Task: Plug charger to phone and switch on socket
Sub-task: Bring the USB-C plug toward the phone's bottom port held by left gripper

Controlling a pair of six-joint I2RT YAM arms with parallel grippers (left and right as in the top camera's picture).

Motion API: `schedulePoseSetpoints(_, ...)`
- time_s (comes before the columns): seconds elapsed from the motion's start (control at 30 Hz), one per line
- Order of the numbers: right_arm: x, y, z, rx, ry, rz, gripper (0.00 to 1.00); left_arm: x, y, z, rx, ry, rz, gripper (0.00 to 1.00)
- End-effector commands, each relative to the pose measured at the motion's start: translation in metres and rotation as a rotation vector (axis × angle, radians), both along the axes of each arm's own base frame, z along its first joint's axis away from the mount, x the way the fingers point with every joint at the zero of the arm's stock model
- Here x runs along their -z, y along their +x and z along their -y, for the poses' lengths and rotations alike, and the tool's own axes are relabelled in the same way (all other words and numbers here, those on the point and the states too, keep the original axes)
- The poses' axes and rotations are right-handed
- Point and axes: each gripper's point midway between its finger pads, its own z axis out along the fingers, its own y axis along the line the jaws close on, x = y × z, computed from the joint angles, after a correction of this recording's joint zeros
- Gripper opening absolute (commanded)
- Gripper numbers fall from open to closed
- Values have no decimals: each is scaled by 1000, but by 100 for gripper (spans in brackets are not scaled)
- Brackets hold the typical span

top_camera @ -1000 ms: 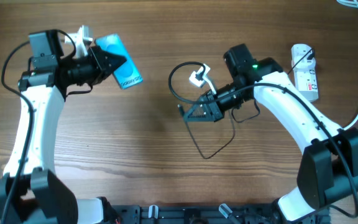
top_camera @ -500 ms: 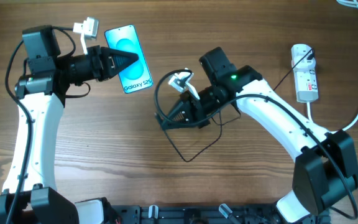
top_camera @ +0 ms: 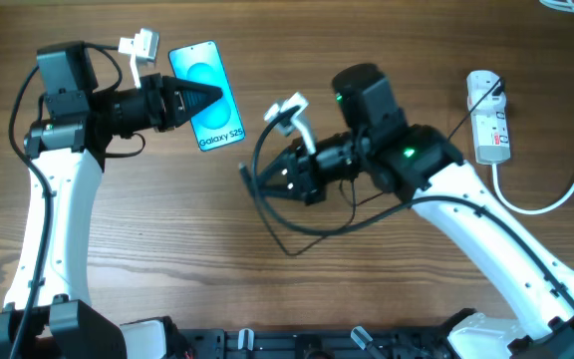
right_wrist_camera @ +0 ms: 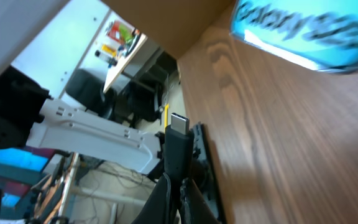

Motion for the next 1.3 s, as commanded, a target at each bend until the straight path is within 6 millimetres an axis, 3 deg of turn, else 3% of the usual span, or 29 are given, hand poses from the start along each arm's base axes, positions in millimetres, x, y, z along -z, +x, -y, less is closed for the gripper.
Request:
schedulePoseSetpoints(0.0,12,-6,-14,45,-85,-9,4,1,-4,0,-22,19,-38,4)
schedulePoseSetpoints(0.17,28,2,-22,153,-187,21,4,3,-6,3,-17,22,-51,4)
schedulePoseSetpoints(0.5,35,24,-18,269,-235,72,4,8,-17,39,83,85,51,4)
schedulePoseSetpoints(0.8,46,43,-8,399,-315,65,4,17,-2,20,-9,142,43,4)
schedulePoseSetpoints(1.27,51,43,-9,397,-324,57,4,17,-2,20,-25,120,-27,4)
